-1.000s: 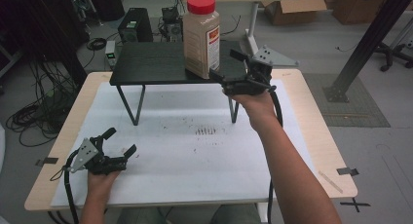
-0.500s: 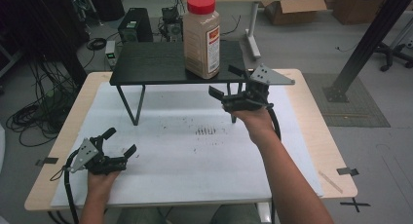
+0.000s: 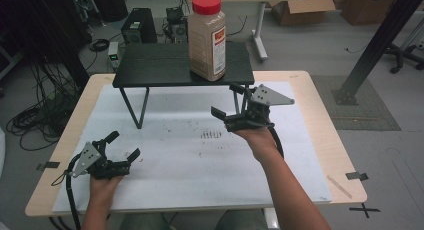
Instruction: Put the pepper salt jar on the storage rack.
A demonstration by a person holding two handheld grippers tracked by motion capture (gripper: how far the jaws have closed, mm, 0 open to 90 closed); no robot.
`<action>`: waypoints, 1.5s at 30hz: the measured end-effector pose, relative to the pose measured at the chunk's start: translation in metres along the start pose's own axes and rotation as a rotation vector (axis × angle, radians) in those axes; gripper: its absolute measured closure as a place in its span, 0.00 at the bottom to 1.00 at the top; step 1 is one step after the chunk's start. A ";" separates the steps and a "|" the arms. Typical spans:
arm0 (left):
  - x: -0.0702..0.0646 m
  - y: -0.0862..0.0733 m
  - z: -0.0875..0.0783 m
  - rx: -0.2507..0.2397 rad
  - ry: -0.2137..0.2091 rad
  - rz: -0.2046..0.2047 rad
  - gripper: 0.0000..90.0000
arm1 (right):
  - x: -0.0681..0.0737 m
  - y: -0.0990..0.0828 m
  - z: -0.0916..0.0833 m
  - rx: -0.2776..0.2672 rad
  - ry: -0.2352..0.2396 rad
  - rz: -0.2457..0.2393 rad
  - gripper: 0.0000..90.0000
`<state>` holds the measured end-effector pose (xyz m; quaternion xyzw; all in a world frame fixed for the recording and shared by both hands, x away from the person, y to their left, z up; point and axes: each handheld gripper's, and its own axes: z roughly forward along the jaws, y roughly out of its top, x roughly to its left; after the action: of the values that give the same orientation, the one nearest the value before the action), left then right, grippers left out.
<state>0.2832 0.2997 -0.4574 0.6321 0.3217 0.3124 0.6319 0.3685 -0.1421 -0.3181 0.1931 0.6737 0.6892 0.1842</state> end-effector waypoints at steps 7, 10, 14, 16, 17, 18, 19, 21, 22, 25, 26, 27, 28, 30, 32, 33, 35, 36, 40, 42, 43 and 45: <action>0.000 0.000 0.000 0.000 0.000 -0.001 0.00 | 0.004 -0.027 -0.003 0.020 -0.007 0.018 0.00; 0.000 0.000 0.000 0.001 0.000 -0.001 0.00 | 0.005 -0.034 -0.004 0.021 -0.006 0.018 0.00; 0.000 0.000 0.000 0.000 0.000 -0.001 0.00 | 0.007 -0.048 -0.004 0.046 -0.014 0.015 0.00; 0.000 0.000 0.000 0.000 0.000 -0.001 0.00 | 0.008 -0.056 -0.005 0.058 -0.026 0.013 0.00; 0.000 0.000 0.000 0.001 0.000 -0.002 0.00 | 0.008 -0.059 -0.006 0.057 -0.029 0.016 0.00; 0.000 0.000 0.000 0.000 -0.001 -0.003 0.00 | 0.009 -0.065 -0.007 0.051 -0.038 0.028 0.00; 0.000 0.000 0.000 0.000 -0.001 -0.003 0.00 | 0.009 -0.068 -0.007 0.047 -0.045 0.033 0.00; 0.000 0.000 0.000 -0.001 0.000 -0.003 0.00 | 0.008 -0.079 -0.009 0.049 -0.062 0.051 0.00; 0.000 0.000 0.000 -0.001 0.000 -0.002 0.00 | 0.008 -0.082 -0.010 0.049 -0.069 0.055 0.00; 0.000 0.000 0.000 -0.001 -0.001 -0.002 0.00 | 0.009 -0.094 -0.014 0.038 -0.093 0.067 0.00; 0.000 0.000 0.000 0.000 -0.001 -0.002 0.00 | 0.009 -0.097 -0.015 0.039 -0.096 0.068 0.00; 0.000 0.000 0.000 0.000 -0.001 -0.002 0.00 | 0.009 -0.100 -0.016 0.042 -0.100 0.069 0.00; 0.000 0.000 0.000 0.000 -0.001 -0.002 0.00 | 0.009 -0.102 -0.016 0.045 -0.103 0.069 0.00; 0.000 0.000 0.000 0.000 -0.001 -0.002 0.00 | 0.010 -0.106 -0.017 0.050 -0.106 0.067 0.00; 0.000 0.000 0.000 0.000 -0.001 -0.002 0.00 | 0.011 -0.110 -0.017 0.055 -0.107 0.068 0.00; 0.000 0.000 0.000 0.000 -0.001 -0.002 0.00 | 0.012 -0.112 -0.017 0.058 -0.107 0.067 0.00; 0.000 0.000 0.000 0.000 -0.001 -0.002 0.00 | 0.013 -0.116 -0.017 0.068 -0.106 0.061 0.00; 0.000 0.000 0.000 0.000 0.000 -0.002 0.00 | 0.014 -0.118 -0.017 0.071 -0.105 0.059 0.00; 0.000 0.000 0.000 0.000 0.000 0.000 0.00 | 0.017 -0.125 -0.016 0.080 -0.107 0.057 0.00; 0.000 0.000 0.000 0.000 0.000 0.000 0.00 | 0.019 -0.128 -0.016 0.082 -0.108 0.042 0.00; 0.000 0.000 0.000 0.000 0.000 0.000 0.00 | 0.019 -0.129 -0.016 0.081 -0.109 0.041 0.00; 0.000 0.000 0.000 0.001 0.000 -0.001 0.00 | 0.020 -0.133 -0.017 0.082 -0.114 0.043 0.00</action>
<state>0.2832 0.2996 -0.4574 0.6323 0.3219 0.3121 0.6318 0.3420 -0.1428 -0.4509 0.2538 0.6854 0.6527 0.1994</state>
